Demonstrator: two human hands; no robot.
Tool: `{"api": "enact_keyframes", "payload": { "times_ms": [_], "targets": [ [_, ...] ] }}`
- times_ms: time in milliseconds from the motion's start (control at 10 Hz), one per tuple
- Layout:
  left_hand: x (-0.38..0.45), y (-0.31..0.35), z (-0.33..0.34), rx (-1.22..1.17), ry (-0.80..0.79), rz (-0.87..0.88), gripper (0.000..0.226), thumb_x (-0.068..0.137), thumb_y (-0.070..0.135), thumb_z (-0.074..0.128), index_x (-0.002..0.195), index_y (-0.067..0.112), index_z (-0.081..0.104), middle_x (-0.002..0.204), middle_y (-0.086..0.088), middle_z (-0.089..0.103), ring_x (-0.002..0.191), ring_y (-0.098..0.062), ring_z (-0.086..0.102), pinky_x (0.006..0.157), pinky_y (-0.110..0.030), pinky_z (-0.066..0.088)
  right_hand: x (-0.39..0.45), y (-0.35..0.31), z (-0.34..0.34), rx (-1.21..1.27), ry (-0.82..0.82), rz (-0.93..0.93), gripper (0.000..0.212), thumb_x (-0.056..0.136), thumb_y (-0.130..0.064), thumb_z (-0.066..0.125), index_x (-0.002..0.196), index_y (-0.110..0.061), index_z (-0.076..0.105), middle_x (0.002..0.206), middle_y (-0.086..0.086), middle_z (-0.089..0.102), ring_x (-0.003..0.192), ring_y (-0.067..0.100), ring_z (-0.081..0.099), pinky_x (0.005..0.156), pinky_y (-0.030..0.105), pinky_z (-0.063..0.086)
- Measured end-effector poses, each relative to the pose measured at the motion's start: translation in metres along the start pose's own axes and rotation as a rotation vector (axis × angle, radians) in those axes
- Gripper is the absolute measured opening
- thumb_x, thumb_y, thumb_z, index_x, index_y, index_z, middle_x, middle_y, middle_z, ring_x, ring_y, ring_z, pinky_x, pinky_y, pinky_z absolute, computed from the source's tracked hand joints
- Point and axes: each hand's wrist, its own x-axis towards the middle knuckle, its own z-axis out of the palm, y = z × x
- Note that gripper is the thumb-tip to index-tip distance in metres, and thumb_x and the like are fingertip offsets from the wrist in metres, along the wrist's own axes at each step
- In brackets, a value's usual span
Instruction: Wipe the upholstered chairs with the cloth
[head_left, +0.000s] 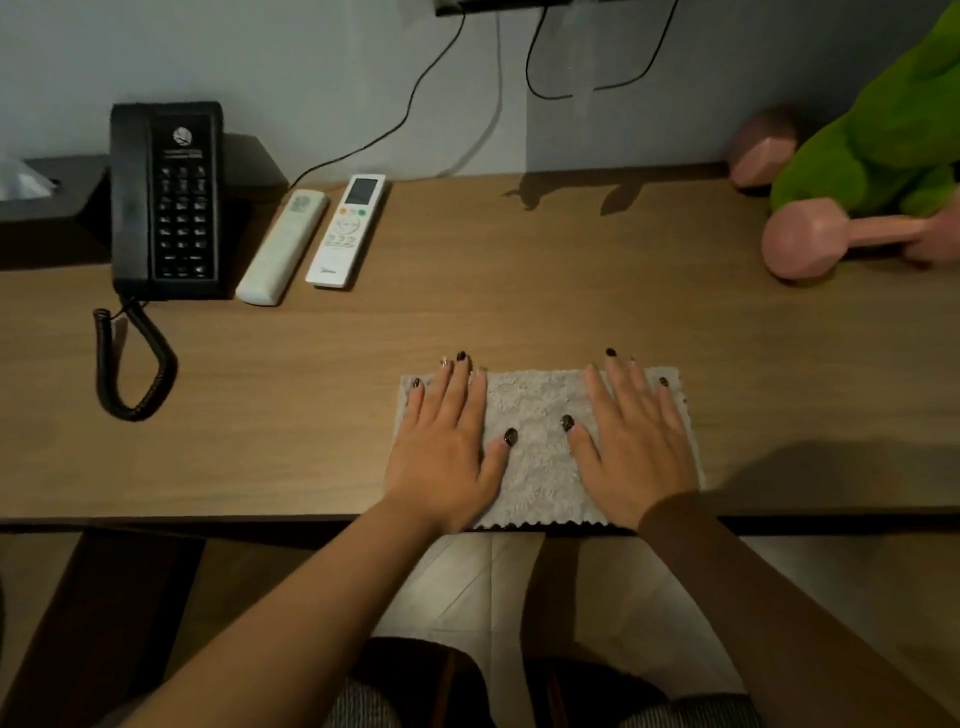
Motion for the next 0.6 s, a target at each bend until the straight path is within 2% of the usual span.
{"api": "enact_keyframes", "payload": {
  "times_ms": [100, 300, 400, 500, 600],
  "targets": [
    [0.017, -0.004, -0.002, -0.001, -0.011, 0.018, 0.079, 0.086, 0.058, -0.003, 0.153, 0.016, -0.009, 0.160, -0.002, -0.015, 0.145, -0.014, -0.021, 0.116, -0.033, -0.017, 0.012, 0.005, -0.001, -0.024, -0.001, 0.016, 0.066, 0.093, -0.050, 0.014, 0.151, -0.020, 0.001, 0.160, 0.002, -0.003, 0.146, 0.016, -0.007, 0.117, 0.036, -0.007],
    [0.020, -0.003, -0.009, -0.018, -0.061, 0.005, 0.071, 0.097, 0.052, 0.012, 0.153, 0.014, -0.007, 0.161, -0.005, -0.012, 0.147, -0.016, -0.018, 0.116, -0.033, -0.016, 0.025, 0.007, -0.007, -0.038, -0.014, 0.027, 0.068, 0.092, -0.051, 0.012, 0.152, -0.021, 0.000, 0.160, 0.000, -0.004, 0.146, 0.015, -0.009, 0.116, 0.035, -0.009],
    [0.016, -0.001, -0.017, -0.015, -0.115, -0.024, 0.071, 0.100, 0.050, 0.015, 0.152, 0.009, -0.010, 0.161, -0.008, -0.015, 0.147, -0.019, -0.018, 0.118, -0.034, -0.013, 0.024, 0.003, -0.010, -0.030, -0.053, 0.037, 0.064, 0.097, -0.048, 0.016, 0.152, -0.020, -0.001, 0.160, 0.001, -0.006, 0.146, 0.016, -0.011, 0.117, 0.036, -0.009],
    [0.007, -0.002, -0.036, -0.051, -0.146, -0.057, 0.071, 0.101, 0.048, 0.015, 0.152, 0.005, -0.009, 0.160, -0.013, -0.013, 0.147, -0.022, -0.016, 0.121, -0.037, -0.006, 0.019, -0.006, -0.024, 0.065, -0.074, 0.068, 0.063, 0.099, -0.044, 0.019, 0.152, -0.016, -0.002, 0.160, 0.003, -0.007, 0.146, 0.017, -0.013, 0.118, 0.037, -0.009],
    [-0.008, -0.011, -0.065, -0.076, -0.089, -0.028, 0.069, 0.102, 0.044, 0.020, 0.152, 0.004, -0.007, 0.161, -0.013, -0.013, 0.148, -0.023, -0.014, 0.120, -0.035, -0.005, 0.005, -0.023, -0.038, 0.227, 0.044, 0.027, 0.061, 0.100, -0.042, 0.022, 0.151, -0.015, 0.004, 0.160, 0.001, -0.003, 0.145, 0.013, -0.012, 0.118, 0.034, -0.008]
  ]
}}
